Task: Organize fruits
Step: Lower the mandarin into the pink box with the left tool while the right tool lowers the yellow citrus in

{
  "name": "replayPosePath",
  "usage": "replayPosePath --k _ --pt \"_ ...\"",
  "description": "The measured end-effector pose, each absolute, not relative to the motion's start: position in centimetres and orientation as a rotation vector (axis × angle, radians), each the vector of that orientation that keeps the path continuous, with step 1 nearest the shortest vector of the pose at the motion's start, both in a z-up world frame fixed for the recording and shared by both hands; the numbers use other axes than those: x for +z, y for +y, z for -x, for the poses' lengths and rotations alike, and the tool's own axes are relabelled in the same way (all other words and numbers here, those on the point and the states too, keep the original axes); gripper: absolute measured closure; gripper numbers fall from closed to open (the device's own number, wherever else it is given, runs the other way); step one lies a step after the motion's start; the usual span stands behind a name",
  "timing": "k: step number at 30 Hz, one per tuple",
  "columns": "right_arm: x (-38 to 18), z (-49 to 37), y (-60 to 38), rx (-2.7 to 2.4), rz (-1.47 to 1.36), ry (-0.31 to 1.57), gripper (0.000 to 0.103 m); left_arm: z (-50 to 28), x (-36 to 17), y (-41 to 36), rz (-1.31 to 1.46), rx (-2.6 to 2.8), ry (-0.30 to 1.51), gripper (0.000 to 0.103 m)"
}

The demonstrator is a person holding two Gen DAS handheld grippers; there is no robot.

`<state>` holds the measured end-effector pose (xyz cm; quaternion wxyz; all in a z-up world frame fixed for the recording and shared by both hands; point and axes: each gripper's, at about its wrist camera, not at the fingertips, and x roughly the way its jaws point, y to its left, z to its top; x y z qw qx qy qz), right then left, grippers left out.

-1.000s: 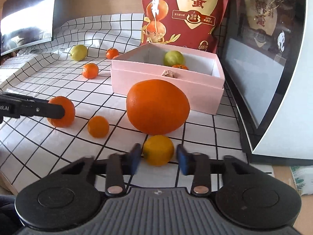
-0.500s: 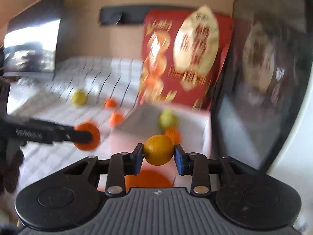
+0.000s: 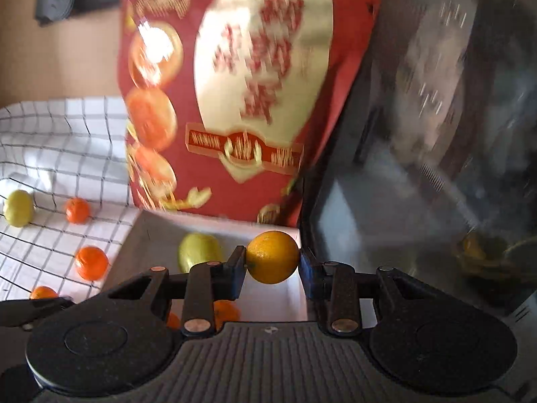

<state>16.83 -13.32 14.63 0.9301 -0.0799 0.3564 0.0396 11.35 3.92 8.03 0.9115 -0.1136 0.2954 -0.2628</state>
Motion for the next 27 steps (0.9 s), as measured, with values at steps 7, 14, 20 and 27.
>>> replayPosePath --k 7,14,20,27 --pt "11.5 -17.6 -14.4 0.119 0.087 0.856 0.070 -11.3 7.6 7.3 0.373 -0.471 0.569 0.057" --pt "10.1 -18.2 -13.2 0.142 0.108 0.888 0.070 -11.6 7.2 10.8 0.499 -0.387 0.532 0.057" --pt "9.1 -18.7 -13.6 0.149 0.051 0.919 0.049 -10.9 8.3 11.6 0.490 -0.346 0.490 0.057" --pt "12.4 -16.1 -12.3 0.191 0.107 0.804 0.042 -10.3 9.5 15.3 0.439 -0.281 0.451 0.057"
